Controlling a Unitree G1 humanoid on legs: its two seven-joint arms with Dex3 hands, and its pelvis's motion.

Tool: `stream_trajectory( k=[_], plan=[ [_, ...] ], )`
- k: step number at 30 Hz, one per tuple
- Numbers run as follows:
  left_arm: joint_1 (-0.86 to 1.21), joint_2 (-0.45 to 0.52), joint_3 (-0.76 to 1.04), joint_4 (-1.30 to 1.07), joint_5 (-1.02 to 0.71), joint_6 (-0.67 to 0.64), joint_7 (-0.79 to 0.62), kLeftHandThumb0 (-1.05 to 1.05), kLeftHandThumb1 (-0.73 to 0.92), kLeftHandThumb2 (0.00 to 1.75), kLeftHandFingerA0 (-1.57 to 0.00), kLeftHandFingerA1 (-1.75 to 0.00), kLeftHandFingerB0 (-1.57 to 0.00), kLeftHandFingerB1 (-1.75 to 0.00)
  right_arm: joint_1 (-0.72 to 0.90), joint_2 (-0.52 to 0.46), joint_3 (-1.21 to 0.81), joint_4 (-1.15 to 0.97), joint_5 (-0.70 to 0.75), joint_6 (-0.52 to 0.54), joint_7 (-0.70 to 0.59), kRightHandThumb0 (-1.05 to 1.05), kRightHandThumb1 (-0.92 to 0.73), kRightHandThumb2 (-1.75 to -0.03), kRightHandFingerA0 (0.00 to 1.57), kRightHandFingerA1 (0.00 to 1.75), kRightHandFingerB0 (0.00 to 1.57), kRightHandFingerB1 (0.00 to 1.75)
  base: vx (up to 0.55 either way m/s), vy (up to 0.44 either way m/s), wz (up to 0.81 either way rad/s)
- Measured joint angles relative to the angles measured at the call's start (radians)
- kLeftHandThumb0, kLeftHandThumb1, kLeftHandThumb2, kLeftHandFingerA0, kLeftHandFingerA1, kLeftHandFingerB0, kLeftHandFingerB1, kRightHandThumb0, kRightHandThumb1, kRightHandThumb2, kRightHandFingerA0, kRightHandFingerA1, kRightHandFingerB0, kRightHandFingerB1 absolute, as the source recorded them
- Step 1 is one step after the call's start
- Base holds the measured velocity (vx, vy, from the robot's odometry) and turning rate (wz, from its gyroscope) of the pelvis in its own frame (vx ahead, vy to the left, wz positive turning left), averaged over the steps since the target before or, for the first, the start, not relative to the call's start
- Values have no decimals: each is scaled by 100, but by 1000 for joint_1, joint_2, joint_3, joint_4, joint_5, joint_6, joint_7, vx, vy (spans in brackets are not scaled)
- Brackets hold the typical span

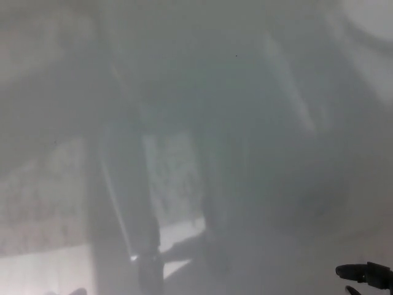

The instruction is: A white board is being place on the right hand side and parallel to the robot and the robot uses its left hand to grab on the leftside of the whiteboard and drag the whiteboard from the right hand side to the left hand side

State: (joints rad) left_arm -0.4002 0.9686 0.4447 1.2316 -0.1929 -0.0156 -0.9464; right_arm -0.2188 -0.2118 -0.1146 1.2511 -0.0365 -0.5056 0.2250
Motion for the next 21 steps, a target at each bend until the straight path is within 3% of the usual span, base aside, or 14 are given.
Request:
stream_trajectory(
  k=[1, 2, 3, 4, 5, 6, 7, 8, 9, 10, 13, 15, 21],
  plan=[
    [23, -18, 33, -5, -14, -2, 13, -59, 39, 69, 0, 0, 0, -13, 3, 1, -1, 0, 0, 0, 0, -49, -51, -89, 85, 73, 59, 61, 0, 0, 0],
    [44, -34, 61, -12, -25, -6, 26, -71, 42, 71, 0, 0, 0, 0, 5, 1, -1, 1, 0, 0, 0, -50, -51, -89, 85, 73, 59, 61, 0, 0, 0],
    [59, -45, 79, -17, -32, -10, 35, -71, 42, 71, 0, 0, 0, 0, 7, 1, 0, 1, 0, 0, 0, -50, -51, -89, 85, 73, 59, 61, 0, 0, 0],
    [98, -76, 116, -28, -48, -23, 62, -60, 44, 69, 0, 0, 0, 0, 12, 2, 0, 2, 0, 0, 0, -48, -51, -89, 85, 73, 59, 61, 0, 0, 0],
    [114, -90, 129, -33, -54, -30, 73, -49, 52, 56, 0, 0, 0, -1, 13, 2, 0, 2, 0, 0, -1, -50, -52, -90, 85, 74, 60, 61, 0, 0, 0],
    [143, -114, 153, -40, -64, -42, 93, -49, 52, 56, 0, 0, 0, -1, 17, 2, 1, 2, 0, 0, -1, -50, -52, -90, 85, 74, 60, 61, 0, 0, 0],
    [165, -132, 172, -42, -71, -49, 110, -41, 54, 56, 0, 0, 0, -1, 22, 2, 2, 2, -1, -1, -3, -46, -63, -60, 91, 64, 66, 46, 0, 0, 0],
    [182, -145, 190, -43, -78, -51, 124, -32, 61, 58, 0, 0, 0, -2, 26, 2, 4, 2, -2, -2, -4, -51, -52, -90, 85, 73, 60, 60, 0, 0, 0],
    [212, -166, 227, -39, -97, -55, 146, -37, 59, 57, 0, 0, 0, 0, 34, 2, 7, 2, -3, -2, -5, -51, -51, -89, 85, 73, 60, 60, 0, 0, 0],
    [232, -179, 254, -32, -108, -59, 158, -46, 48, 70, 0, -2, 0, -2, 39, 1, 7, 2, -4, -3, -5, -48, -50, -89, 84, 74, 60, 61, 0, 0, 0],
    [317, -226, 327, -15, -146, -67, 199, -38, 47, 70, 0, -4, 0, -1, 54, 2, 7, 5, -4, -3, -5, -45, -50, -90, 84, 75, 60, 61, 0, 0, 0],
    [377, -258, 357, -14, -164, -74, 212, -33, 44, 66, -3, -26, 0, -11, 58, 4, 5, 5, -2, -2, -5, -48, -51, -88, 86, 74, 57, 59, 0, 0, 0],
    [505, -331, 363, -16, -182, -103, 239, -20, 47, 65, -5, -29, -3, -15, 79, 10, 2, 5, -1, -2, -9, -49, -52, -88, 86, 74, 53, 58, 0, 0, 0]
  ],
)
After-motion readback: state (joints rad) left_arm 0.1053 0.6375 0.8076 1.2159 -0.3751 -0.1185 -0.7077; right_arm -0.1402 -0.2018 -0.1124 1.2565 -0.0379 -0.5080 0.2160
